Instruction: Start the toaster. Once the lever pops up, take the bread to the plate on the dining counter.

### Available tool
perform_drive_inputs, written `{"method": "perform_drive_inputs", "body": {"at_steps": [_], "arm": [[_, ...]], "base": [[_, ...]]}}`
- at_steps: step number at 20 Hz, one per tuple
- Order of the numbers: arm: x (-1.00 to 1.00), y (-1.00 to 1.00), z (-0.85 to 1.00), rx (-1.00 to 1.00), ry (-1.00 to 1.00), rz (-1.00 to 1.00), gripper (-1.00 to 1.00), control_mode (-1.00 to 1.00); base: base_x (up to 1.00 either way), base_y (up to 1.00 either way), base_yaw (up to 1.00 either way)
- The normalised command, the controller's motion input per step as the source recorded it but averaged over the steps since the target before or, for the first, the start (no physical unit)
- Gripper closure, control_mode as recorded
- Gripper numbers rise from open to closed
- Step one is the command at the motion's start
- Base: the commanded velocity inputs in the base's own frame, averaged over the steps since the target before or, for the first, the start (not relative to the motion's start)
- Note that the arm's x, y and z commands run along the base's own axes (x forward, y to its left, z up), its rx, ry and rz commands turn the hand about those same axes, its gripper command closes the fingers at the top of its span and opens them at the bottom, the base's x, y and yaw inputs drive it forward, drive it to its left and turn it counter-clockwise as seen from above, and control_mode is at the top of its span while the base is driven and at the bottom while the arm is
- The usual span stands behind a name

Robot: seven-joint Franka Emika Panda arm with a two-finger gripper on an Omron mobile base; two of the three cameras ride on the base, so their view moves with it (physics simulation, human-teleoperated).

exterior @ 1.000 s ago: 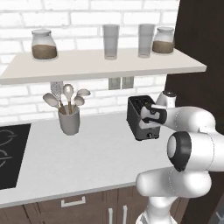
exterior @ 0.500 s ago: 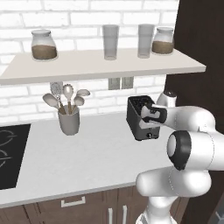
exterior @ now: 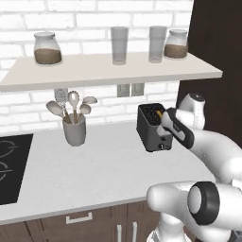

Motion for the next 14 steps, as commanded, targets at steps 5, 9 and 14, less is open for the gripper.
{"method": "perform_drive_inputs", "body": {"at_steps": [5, 9, 14], "arm": [[-0.21, 0.0, 0.57, 0.0, -0.11, 0.0, 1.0, -1.0], [0.0, -0.03, 0.57, 0.0, -0.06, -0.01, 1.0, -1.0], [-0.2, -0.02, 0.38, -0.02, -0.28, -0.03, 1.0, -1.0]], "base": [[0.0, 0.0, 0.0], [0.0, 0.0, 0.0], [0.0, 0.0, 0.0]]}}
